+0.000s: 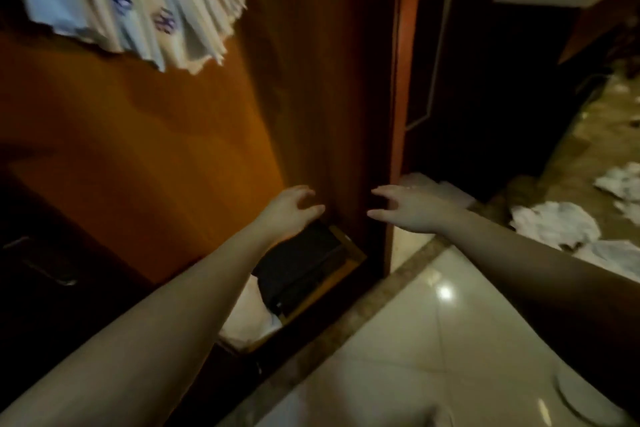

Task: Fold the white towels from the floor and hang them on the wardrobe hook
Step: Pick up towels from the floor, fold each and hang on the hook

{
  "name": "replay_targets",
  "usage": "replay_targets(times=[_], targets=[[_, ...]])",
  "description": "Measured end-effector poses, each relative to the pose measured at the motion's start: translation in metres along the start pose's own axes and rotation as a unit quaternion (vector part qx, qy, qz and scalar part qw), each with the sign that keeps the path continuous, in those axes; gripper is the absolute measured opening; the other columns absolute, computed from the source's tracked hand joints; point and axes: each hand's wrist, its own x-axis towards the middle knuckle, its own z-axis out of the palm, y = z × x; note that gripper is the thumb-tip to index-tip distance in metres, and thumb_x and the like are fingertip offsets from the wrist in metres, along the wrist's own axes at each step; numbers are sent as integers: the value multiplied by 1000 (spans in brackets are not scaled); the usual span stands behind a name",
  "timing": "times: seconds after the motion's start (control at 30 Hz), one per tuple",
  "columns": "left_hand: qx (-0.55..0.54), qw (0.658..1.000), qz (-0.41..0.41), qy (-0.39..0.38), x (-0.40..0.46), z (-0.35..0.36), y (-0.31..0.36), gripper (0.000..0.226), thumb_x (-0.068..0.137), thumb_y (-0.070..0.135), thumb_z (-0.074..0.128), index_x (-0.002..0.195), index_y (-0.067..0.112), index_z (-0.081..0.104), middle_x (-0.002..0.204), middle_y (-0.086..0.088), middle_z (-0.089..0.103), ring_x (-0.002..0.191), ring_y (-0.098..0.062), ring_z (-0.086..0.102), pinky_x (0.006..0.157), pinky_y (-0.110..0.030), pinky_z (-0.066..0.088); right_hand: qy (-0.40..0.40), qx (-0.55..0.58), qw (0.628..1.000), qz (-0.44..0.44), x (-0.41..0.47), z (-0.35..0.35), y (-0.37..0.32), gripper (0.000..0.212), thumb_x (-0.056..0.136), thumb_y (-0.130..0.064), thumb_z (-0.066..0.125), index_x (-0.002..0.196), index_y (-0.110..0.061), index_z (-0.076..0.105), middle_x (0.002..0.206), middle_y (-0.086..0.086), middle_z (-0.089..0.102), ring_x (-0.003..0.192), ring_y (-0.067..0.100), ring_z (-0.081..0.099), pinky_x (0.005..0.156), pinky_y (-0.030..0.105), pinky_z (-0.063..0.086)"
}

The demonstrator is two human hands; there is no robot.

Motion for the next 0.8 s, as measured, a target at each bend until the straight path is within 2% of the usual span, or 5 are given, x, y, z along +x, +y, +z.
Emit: replay_targets(times=[0.2,0.3,0.4,0.6,0.8], targets=[[21,991,9,-130,48,115,53,64,98,54,53,152,21,40,161,-1,31,147,-21,29,119,-43,28,-39,71,991,110,-56,39,140,74,96,-57,55,155,-17,36,162,5,34,148,20,30,117,28,21],[21,986,2,-167,79,168,91,64,97,53,56,151,23,42,160,0,33,147,-20,31,115,-37,29,-33,108,982,154,-81,50,207,69,95,-52,61,151,-16,43,158,4,41,143,20,38,104,17,24],[-7,981,-9,-193,113,228,139,63,94,51,59,149,24,45,157,1,38,141,-18,39,105,-31,35,-59,116,968,212,-106,49,286,71,97,-55,57,154,-18,37,162,2,35,148,20,32,119,30,22],[-11,966,4,-258,171,328,230,61,94,48,61,147,23,47,153,-2,44,136,-19,44,94,-25,33,-82,139,943,290,-150,39,414,72,97,-58,53,155,-18,36,161,3,34,146,22,35,116,33,26],[10,946,22,-323,224,396,291,63,95,50,59,149,22,44,157,-1,39,141,-20,40,107,-33,35,-78,155,921,348,-166,32,501,73,96,-61,53,153,-19,38,159,3,39,144,22,38,116,37,31]])
